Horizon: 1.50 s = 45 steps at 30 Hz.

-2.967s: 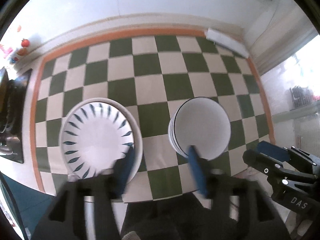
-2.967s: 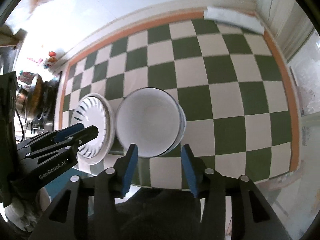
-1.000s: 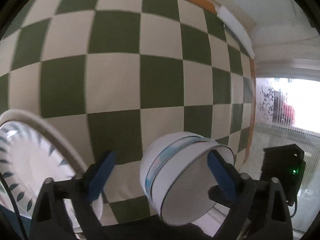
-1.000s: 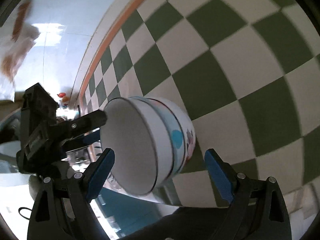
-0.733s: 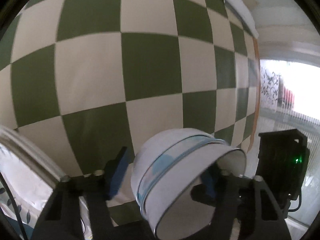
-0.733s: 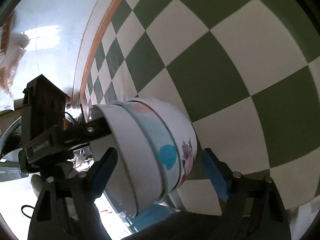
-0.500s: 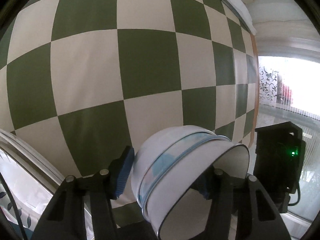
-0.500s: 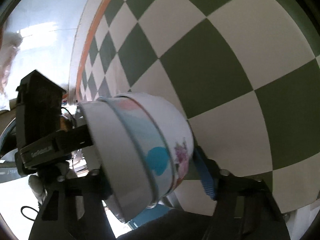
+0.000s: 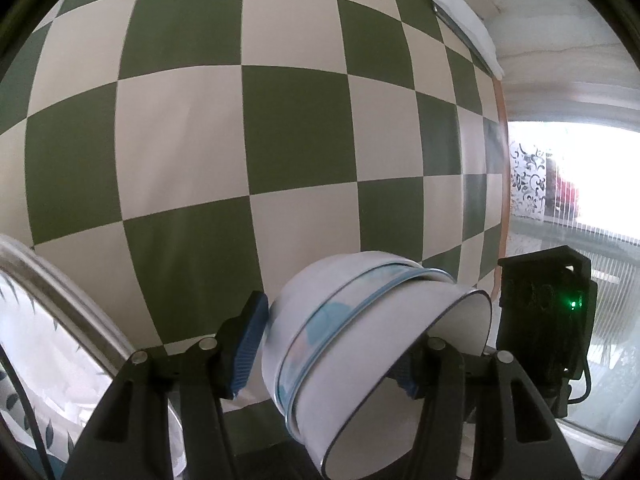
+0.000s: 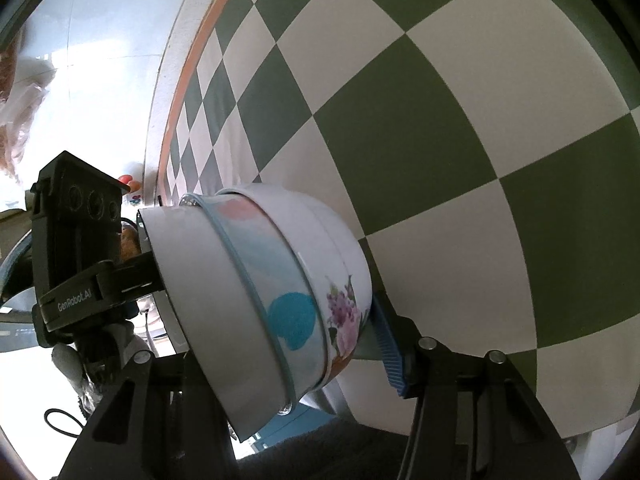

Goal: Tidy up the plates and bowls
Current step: 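Carry the bowl stack with both grippers over the plate stack and lower it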

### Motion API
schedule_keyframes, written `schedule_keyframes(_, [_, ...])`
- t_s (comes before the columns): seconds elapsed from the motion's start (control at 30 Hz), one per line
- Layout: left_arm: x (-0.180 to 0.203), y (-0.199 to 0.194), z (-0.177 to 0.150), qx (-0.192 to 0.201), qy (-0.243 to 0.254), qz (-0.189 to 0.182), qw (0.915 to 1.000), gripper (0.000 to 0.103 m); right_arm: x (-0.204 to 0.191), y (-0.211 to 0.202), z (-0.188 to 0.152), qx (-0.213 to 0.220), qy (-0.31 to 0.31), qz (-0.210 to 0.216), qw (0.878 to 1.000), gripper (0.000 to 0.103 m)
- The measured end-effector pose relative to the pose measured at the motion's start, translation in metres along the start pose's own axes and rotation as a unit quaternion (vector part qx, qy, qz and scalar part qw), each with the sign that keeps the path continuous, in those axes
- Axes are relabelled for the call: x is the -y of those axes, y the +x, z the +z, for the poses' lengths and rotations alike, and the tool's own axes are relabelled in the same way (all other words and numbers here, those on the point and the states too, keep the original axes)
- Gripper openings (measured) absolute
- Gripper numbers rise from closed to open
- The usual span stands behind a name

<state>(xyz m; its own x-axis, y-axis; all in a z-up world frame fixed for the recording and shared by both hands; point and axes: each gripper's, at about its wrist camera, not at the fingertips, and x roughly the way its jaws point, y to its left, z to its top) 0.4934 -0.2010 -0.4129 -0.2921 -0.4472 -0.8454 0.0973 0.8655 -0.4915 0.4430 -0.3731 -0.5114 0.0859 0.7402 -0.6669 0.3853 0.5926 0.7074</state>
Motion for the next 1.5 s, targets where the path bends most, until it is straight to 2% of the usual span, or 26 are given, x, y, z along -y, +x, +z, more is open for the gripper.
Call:
schedule_keyframes(0.33, [0.004,-0.025,-0.001,0.02,-0.005,0.009,0.9998,0.052,-0.016,-0.01,0.007,-0.012,-0.012,0.011,1.0,0.054])
schedule_keyframes(0.6, [-0.012,-0.064,-0.009,0.046,-0.022,0.01,0.9986,0.052,-0.058,-0.009,0.015,-0.033,-0.046,0.01,0.998,0.052])
schedule_keyframes(0.83, [-0.05,-0.107,-0.024,0.073,-0.042,0.005,0.9964,0.052,-0.115,0.012,0.014,-0.045,-0.087,-0.003,0.995,0.051])
schedule_keyframes(1.07, [-0.102,-0.138,-0.041,0.082,-0.059,0.009,0.9948,0.052,-0.156,0.048,-0.008,-0.059,-0.108,-0.007,0.992,0.05])
schedule_keyframes(1.23, [-0.14,-0.147,-0.054,0.084,-0.079,0.009,0.9933,0.052,-0.177,0.08,-0.024,-0.075,-0.115,-0.008,0.99,0.05])
schedule_keyframes(1.5, [-0.186,-0.148,-0.067,0.085,-0.106,-0.002,0.9908,0.052,-0.196,0.126,-0.031,-0.096,-0.129,-0.027,0.987,0.05])
